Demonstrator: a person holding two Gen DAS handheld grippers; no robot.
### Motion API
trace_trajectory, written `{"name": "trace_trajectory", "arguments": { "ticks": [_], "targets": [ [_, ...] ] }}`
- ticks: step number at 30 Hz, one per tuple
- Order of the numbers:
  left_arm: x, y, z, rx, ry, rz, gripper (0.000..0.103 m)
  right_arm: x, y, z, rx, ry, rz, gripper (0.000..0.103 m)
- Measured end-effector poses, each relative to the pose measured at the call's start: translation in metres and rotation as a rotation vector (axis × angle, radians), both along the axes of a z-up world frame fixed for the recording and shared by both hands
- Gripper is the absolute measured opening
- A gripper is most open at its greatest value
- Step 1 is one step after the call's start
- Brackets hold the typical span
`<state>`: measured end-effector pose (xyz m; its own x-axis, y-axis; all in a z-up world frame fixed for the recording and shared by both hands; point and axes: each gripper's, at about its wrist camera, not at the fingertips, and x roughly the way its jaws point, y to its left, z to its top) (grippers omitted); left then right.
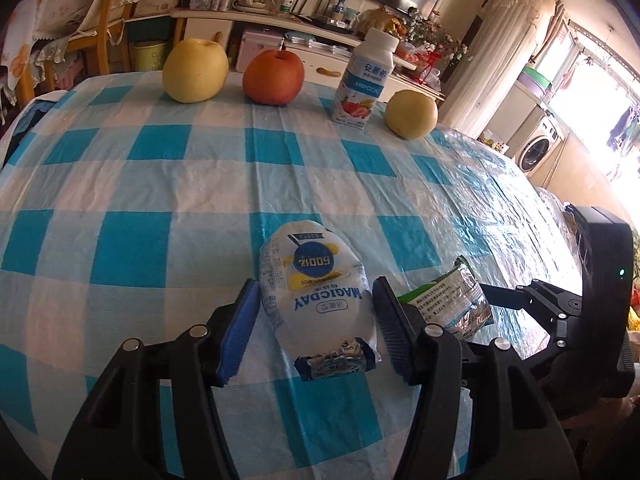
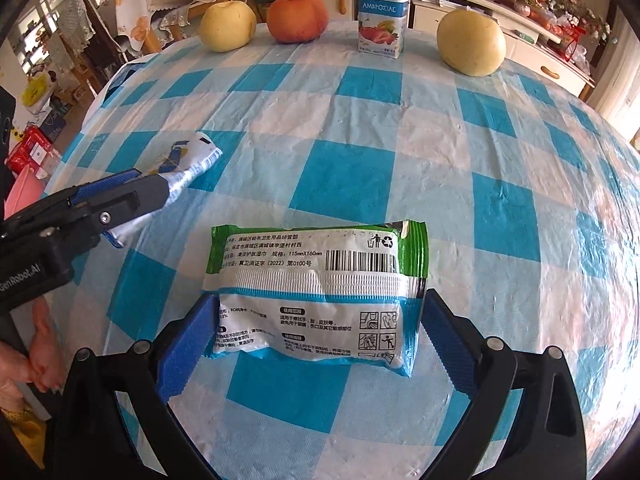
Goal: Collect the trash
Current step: 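Grasp the MagicDay bag with left tool while right tool grasps the green-edged packet, then lift the MagicDay bag with left tool while right tool lifts the green-edged packet toward the bucket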
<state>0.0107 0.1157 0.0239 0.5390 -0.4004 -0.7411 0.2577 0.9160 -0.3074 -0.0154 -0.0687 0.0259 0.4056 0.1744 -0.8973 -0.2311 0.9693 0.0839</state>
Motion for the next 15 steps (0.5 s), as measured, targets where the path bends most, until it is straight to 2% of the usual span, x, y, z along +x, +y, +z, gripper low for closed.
{"name": "trace_trajectory", "arguments": {
  "ticks": [10, 13, 15],
  "targets": [
    [-0.005, 0.004, -0.004, 0.032, 0.021, -0.007, 0.059, 0.004, 0.013, -0.003, -0.034, -0.061, 0.023, 0.097],
    [-0.003, 0.0, -0.008, 0.064, 0.033, -0.021, 0.059, 0.001, 0.018, 0.0, -0.036, -0.075, 0.052, 0.083],
    [-0.002, -0.003, -0.011, 0.103, 0.04, -0.027, 0.065, 0.001, 0.021, 0.002, -0.032, -0.076, 0.063, 0.075]
  ]
}}
